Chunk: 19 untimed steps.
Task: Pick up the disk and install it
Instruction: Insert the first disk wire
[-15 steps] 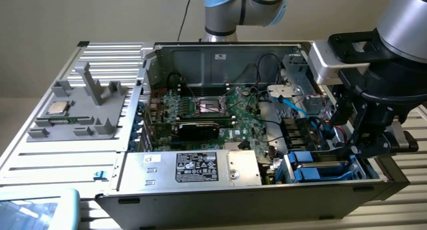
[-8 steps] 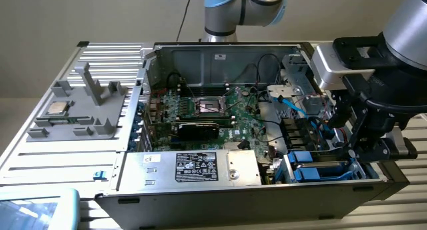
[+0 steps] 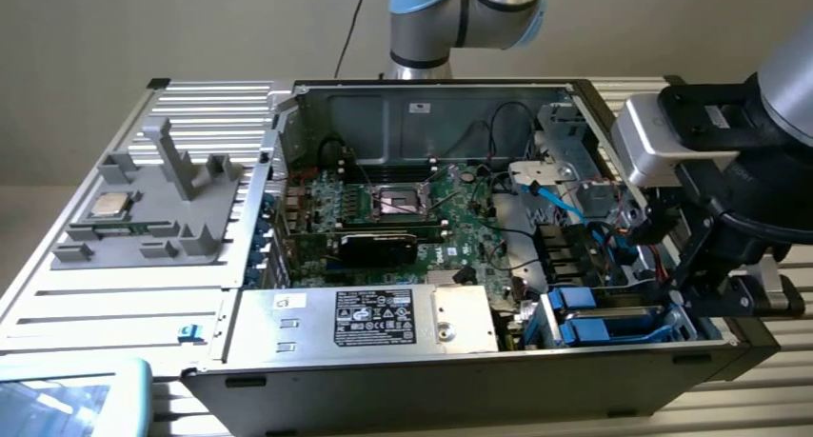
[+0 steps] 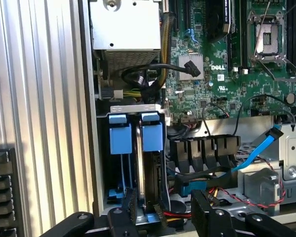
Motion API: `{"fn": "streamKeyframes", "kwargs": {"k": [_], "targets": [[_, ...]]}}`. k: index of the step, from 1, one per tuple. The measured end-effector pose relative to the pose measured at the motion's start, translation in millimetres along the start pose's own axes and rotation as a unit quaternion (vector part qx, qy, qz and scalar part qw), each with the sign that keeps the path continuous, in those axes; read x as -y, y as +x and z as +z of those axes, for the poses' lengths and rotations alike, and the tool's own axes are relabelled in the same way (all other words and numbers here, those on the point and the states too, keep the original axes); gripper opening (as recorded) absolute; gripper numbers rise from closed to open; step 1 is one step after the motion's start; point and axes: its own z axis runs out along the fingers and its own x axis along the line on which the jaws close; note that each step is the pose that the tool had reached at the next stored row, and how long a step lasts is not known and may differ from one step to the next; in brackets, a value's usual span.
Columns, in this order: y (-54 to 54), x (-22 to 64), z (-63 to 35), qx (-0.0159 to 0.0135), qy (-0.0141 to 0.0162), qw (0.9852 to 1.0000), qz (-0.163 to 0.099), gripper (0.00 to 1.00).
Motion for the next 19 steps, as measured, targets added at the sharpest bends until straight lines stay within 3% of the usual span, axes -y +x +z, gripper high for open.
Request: {"fn": "streamKeyframes", "kwargs": {"k": [3,4,7,9,10,11,12,15,19], "targets": [[2.4,2.3,1.3,0.0050,-0.0081,1.0000,0.002,0.56],[3.4,2.6,2.2,0.0071,-0.0095,0.9999,0.002,0.56],[5.9,2.8,4.5,0.0127,-0.0118,0.9998,0.002,0.53],[7.4,3.1,6.2,0.0161,-0.0130,0.9998,0.002,0.40],[8.4,3.7,6.7,0.0174,-0.0137,0.9998,0.002,0.40],[9.6,4.2,7.5,0.0184,-0.0142,0.9997,0.002,0.40],[10.6,4.9,8.9,0.0189,-0.0147,0.9997,0.001,0.34],[11.9,6.5,13.1,0.0194,-0.0174,0.9997,-0.004,0.34],[12.7,6.6,17.2,0.0207,-0.0233,0.9990,-0.031,0.34]]}}
